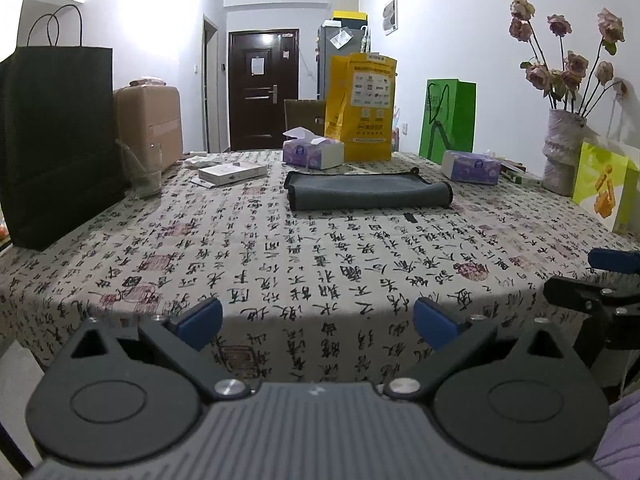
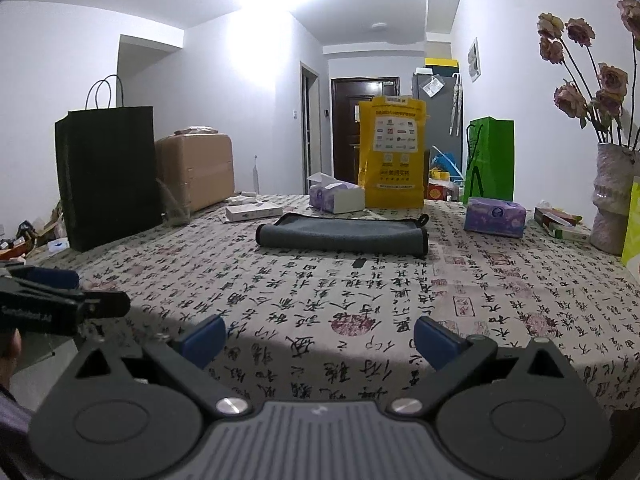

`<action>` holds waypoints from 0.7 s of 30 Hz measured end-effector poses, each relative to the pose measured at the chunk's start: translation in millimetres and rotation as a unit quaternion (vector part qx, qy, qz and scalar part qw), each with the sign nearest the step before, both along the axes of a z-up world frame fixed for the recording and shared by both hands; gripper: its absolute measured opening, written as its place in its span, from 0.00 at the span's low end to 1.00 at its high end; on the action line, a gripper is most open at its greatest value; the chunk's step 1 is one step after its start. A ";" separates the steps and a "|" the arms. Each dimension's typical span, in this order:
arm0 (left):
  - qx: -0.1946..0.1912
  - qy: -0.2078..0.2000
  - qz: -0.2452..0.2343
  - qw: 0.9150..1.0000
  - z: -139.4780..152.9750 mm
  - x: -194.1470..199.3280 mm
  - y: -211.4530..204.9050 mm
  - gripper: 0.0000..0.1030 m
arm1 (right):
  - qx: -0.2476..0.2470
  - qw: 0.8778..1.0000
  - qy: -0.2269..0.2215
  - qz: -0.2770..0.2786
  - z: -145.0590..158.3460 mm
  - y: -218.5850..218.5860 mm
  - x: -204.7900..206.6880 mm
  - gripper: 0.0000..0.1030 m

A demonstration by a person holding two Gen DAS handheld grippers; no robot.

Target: Fold towel

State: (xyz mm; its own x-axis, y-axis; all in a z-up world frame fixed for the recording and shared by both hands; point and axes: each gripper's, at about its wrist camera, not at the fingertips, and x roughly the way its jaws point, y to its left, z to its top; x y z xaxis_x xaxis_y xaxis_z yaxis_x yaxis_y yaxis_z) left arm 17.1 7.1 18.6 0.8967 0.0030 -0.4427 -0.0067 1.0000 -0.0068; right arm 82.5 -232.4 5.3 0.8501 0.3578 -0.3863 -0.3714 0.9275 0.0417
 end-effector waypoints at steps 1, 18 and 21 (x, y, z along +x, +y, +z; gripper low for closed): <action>-0.001 0.001 0.000 1.000 -0.1 -0.2 0.2 1.00 | 0.000 1.000 0.000 -0.001 -0.4 -0.2 -0.5 0.98; -0.006 -0.001 -0.021 1.000 -4.8 -14.7 -3.1 1.00 | 0.002 1.000 0.007 0.002 -5.2 -1.7 -11.9 0.98; -0.006 0.000 -0.019 1.000 -5.2 -15.2 -2.6 1.00 | 0.002 1.000 0.009 0.002 -5.6 -1.9 -13.3 0.98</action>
